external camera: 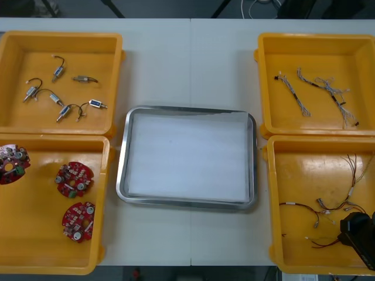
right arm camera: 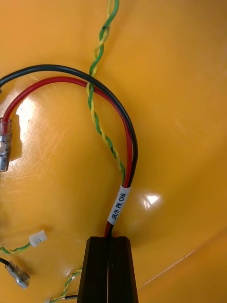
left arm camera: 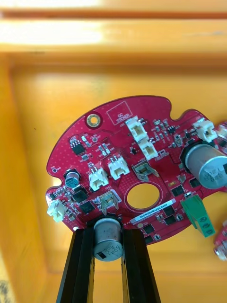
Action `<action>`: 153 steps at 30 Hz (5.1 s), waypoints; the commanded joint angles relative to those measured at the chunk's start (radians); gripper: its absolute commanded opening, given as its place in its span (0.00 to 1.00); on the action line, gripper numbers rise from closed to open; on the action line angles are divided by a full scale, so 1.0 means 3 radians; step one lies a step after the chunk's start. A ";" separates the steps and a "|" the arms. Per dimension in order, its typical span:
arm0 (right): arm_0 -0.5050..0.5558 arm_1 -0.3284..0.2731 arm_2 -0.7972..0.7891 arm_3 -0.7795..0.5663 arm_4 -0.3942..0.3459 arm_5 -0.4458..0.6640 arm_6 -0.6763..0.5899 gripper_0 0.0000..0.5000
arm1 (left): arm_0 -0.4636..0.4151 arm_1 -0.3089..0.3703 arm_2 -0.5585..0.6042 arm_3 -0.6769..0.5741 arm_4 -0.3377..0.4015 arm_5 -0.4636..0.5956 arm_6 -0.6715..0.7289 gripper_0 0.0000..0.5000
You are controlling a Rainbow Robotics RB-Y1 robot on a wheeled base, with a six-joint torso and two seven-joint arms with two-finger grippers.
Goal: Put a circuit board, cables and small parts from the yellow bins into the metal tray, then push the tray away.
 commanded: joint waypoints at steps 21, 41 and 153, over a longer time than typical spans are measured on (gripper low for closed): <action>-0.0687 -0.0218 -0.0755 -0.0314 -0.0324 0.1299 0.0281 0.00 | -0.1189 0.0059 -0.1218 -0.1176 0.0528 0.0536 0.1554 0.00; -0.0917 -0.0975 -0.0724 -0.1428 -0.0513 0.1813 0.0465 0.00 | -0.2099 -0.0504 -0.2726 -0.0399 -0.0029 0.0303 0.1610 0.00; -0.4343 -0.0514 0.3975 0.0009 -0.0232 0.0808 0.2879 0.00 | -0.3163 0.0463 -0.1596 0.3400 0.0140 -0.1159 -0.2281 1.00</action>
